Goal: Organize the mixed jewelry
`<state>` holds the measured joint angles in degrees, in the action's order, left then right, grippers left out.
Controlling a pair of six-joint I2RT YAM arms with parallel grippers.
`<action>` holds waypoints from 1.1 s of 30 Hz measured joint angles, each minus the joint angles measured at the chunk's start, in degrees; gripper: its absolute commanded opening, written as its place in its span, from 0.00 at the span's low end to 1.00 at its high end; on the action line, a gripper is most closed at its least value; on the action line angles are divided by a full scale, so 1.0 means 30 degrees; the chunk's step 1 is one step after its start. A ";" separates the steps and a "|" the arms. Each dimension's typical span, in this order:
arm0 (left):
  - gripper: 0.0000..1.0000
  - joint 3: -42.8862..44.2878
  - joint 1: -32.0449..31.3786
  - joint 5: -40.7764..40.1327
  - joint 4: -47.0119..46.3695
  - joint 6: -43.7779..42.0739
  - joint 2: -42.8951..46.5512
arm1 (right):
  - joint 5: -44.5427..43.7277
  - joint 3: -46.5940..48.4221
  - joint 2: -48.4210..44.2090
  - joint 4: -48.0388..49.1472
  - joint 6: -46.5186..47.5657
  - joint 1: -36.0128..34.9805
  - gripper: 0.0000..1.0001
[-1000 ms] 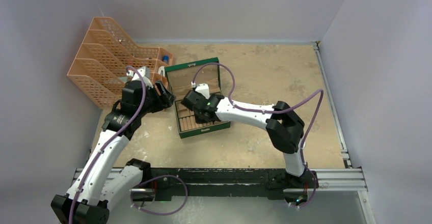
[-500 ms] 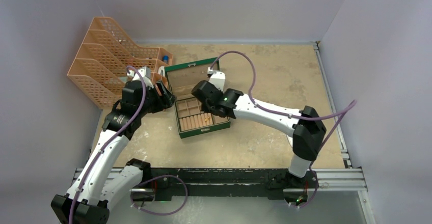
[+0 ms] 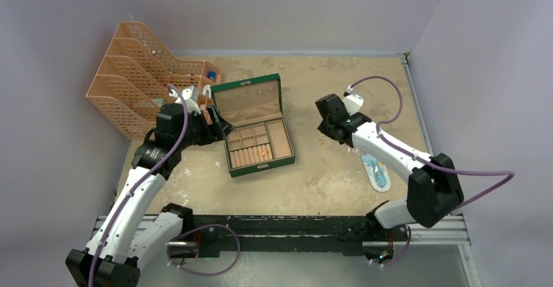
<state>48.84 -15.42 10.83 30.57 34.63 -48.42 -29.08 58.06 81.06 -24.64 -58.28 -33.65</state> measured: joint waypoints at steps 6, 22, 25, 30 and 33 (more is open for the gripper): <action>0.75 0.0000 0.0000 0.0350 -0.0124 -0.0022 0.0000 | 0.0627 -0.0240 0.1668 0.1231 0.1348 0.1596 0.30; 0.76 0.0000 0.0000 0.0634 -0.0313 -0.0291 -0.0124 | 0.1632 0.0321 0.5996 0.3228 0.4794 0.2616 0.24; 0.76 0.0000 0.0000 0.0627 -0.0313 -0.0299 -0.0124 | 0.1851 0.0495 0.6433 0.3497 0.5173 0.2623 0.22; 0.76 0.0000 0.0000 0.0627 -0.0313 -0.0357 -0.0124 | 0.2033 0.0685 0.6666 0.3789 0.5508 0.2696 0.20; 0.76 -0.0007 0.0000 0.0619 -0.0306 -0.0401 -0.0124 | 0.2033 0.0699 0.6754 0.3832 0.5581 0.2761 0.19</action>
<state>48.82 -15.42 12.69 29.65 33.43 -48.80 -22.98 60.16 101.32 -13.15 -41.54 -25.36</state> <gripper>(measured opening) 0.759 0.197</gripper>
